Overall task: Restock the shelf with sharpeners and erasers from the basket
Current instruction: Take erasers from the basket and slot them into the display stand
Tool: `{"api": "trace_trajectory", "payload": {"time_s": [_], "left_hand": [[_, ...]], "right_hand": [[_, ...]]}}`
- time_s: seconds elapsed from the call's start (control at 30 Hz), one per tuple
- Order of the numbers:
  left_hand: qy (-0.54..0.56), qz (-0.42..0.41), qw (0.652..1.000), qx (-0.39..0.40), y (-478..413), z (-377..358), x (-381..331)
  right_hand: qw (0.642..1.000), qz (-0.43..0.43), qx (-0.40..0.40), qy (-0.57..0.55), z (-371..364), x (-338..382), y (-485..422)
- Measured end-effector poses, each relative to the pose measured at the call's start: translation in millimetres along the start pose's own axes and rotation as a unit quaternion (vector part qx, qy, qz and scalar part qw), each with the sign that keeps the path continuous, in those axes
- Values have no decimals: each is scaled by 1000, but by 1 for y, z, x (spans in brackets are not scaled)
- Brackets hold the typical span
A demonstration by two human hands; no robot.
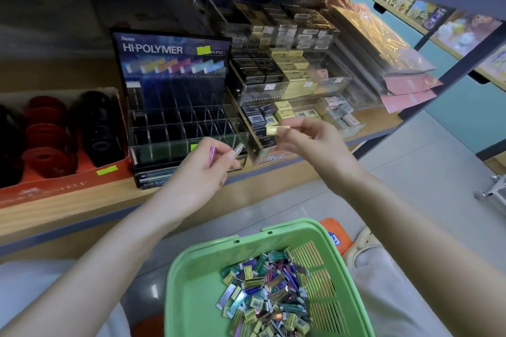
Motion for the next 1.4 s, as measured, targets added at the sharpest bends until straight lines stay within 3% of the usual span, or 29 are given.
{"api": "trace_trajectory", "payload": {"time_s": [0.13, 0.23, 0.47, 0.67, 1.07, 1.23, 1.33, 1.4], "left_hand": [[59, 44, 997, -1, 1, 4, -5], [64, 6, 998, -6, 2, 2, -10], [60, -21, 998, 18, 2, -6, -18], [51, -17, 998, 17, -3, -9, -15], [149, 60, 987, -12, -6, -10, -13], [129, 28, 991, 2, -6, -6, -14], [90, -3, 996, 28, -4, -5, -14], [65, -25, 997, 26, -2, 0, -15]], "right_hand": [[986, 26, -152, 67, 50, -1, -40], [967, 51, -188, 162, 70, -8, -67], [922, 94, -105, 360, 59, -24, -109], [900, 120, -15, 418, 41, -27, -119], [850, 153, 29, 503, 37, -29, -112], [885, 239, -110, 385, 28, 1, -61], [913, 287, 3, 290, -6, 22, -13], [887, 325, 74, 319, -29, 26, 11]]}}
Point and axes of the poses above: each hand's wrist, its own y-axis away from the middle knuckle, its own z-axis out of the back of the hand, x = y × z, the point moved 5 cm from there along -y, towards the middle knuckle, and after that the axes turned 8 degrees about -x, right-handed, at the moved point
